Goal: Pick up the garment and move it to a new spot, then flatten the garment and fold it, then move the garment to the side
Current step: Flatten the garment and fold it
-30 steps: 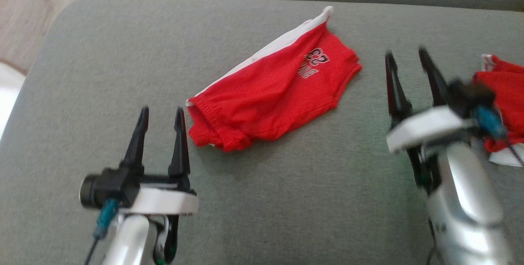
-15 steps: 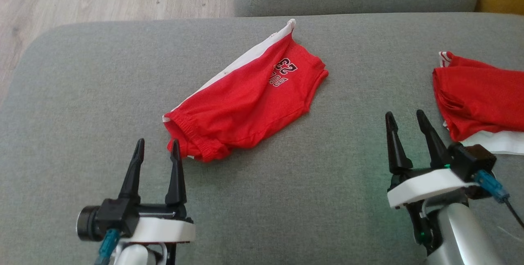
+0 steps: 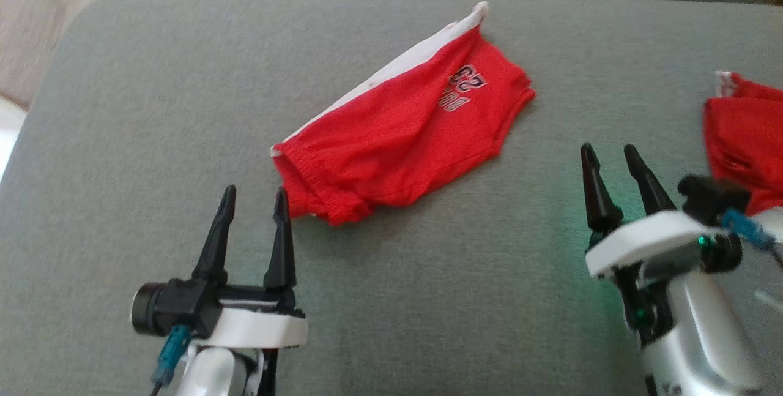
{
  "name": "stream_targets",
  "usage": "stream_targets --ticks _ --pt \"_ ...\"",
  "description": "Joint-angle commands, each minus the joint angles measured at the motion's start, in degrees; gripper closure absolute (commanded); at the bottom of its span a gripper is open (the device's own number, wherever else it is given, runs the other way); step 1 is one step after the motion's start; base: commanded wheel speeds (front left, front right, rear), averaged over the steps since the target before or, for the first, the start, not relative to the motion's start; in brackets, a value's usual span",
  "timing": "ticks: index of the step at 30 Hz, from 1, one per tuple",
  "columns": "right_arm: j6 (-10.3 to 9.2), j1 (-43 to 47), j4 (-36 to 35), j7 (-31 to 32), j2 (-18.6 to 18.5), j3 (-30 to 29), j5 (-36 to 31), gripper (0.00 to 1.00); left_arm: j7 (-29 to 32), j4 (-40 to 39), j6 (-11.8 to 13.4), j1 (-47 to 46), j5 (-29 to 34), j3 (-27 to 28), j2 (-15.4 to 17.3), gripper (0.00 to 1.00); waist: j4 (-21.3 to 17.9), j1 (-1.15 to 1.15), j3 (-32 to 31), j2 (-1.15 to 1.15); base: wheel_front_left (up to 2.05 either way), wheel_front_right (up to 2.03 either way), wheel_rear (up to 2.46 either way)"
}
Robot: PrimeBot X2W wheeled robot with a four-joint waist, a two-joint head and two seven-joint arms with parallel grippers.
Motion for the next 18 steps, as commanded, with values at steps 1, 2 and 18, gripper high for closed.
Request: stream_targets --ticks 1,2,18 --pt "0.39 -3.6 -0.64 1.28 0.13 1.08 1.51 0.0 -0.29 -2.07 0.66 -2.51 -0.37 1.05 -0.03 0.0 2.06 -0.01 2.0 0.0 0.0 0.0 0.0" --pt "0.39 -4.86 0.61 2.48 0.13 0.92 3.55 0.0 -0.29 -2.06 0.8 -2.85 -0.66 0.57 -0.03 0.0 2.77 -0.01 2.63 0.0 0.0 0.0 0.0" --pt "0.39 -28.33 36.77 6.77 0.14 -2.0 16.52 0.0 -0.29 2.07 1.85 -6.64 -5.01 -5.16 -0.03 0.0 13.34 -0.01 7.29 0.0 0.0 0.0 0.0"
